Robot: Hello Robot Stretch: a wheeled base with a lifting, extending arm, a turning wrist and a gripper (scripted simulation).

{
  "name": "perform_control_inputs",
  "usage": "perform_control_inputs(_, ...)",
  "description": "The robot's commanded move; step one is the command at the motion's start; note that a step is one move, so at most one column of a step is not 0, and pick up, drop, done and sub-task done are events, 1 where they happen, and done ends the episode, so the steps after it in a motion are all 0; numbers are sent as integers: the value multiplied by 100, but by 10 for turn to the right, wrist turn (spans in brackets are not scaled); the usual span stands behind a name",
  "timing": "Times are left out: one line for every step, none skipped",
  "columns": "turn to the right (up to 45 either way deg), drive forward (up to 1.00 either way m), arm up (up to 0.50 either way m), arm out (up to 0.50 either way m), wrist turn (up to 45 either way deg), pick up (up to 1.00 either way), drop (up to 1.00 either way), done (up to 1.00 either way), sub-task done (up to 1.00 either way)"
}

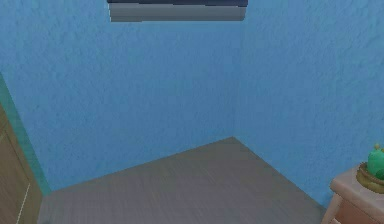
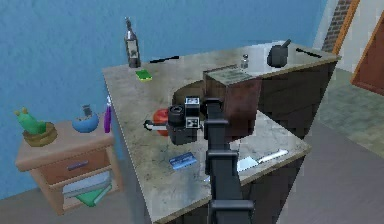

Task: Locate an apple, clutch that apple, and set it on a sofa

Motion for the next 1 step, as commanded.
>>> perform_control_inputs(0, 0, 10, 0, 0, 0, 0, 0, 0)
